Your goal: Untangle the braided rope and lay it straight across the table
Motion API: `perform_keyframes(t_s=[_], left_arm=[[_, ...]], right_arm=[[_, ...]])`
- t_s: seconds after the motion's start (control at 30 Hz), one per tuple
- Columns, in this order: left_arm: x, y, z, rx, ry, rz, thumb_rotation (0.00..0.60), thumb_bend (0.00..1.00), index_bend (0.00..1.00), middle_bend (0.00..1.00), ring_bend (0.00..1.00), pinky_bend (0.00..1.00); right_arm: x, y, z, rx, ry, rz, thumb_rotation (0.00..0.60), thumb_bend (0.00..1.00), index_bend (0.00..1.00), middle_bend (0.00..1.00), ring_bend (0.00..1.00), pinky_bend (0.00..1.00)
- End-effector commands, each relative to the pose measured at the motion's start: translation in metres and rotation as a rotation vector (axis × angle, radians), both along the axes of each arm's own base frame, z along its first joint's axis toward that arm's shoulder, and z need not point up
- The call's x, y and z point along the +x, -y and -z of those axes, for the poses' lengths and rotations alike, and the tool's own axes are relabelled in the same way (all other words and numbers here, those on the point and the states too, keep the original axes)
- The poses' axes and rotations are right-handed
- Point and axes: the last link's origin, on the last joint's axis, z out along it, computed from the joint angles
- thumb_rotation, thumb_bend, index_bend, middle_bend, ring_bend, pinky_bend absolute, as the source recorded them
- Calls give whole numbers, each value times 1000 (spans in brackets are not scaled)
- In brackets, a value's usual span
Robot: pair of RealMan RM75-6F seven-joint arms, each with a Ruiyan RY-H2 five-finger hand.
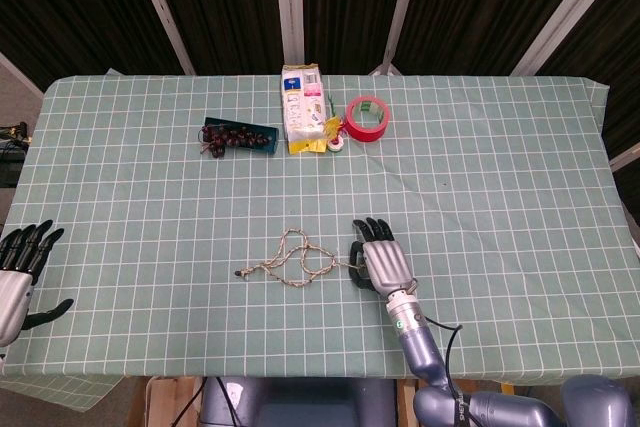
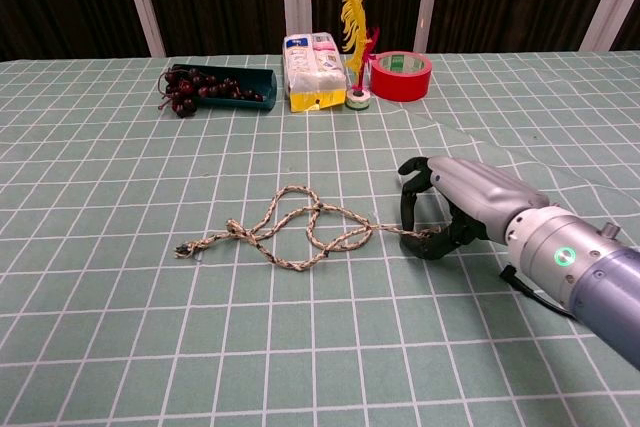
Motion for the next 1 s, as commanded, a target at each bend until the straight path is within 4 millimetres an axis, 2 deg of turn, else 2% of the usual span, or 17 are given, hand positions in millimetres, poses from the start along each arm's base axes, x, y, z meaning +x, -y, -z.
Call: perform_keyframes(t_s=[0.03,0.2,0.33,0.43,0.63,0.83,1.0], left_arm=[[3,-1,2,-8,-4,10,600,44,39,0,0,0],[21,-8,12,-50,11,47,600,98,89,0,0,0],[50,-22,28,-108,43,91,600,157,143,0,0,0],[80,-38,48,-163,65,111,600,229,209,2,0,0],[120,-64,88,-219,82,114,600,316,318,55,0,0],[145,-79,130,-268,105,41,600,347,393,75,0,0],[157,-83,158,-291,84,12,600,374,422,88,0,0]], right_arm=[[1,-1,-6,-6,14,-7,600,423,630,144,0,0],[5,-3,-14,-10,34,-17,600,423,631,144,0,0],[7,-7,-19,-5,48,-14,600,423,631,144,0,0],[7,-10,-22,0,55,-2,600,424,631,144,0,0],[4,-12,-32,-8,61,15,600,426,635,144,0,0],[2,-10,-46,-29,67,26,600,426,635,144,0,0],[0,-8,-56,-43,71,35,600,428,635,144,0,0]])
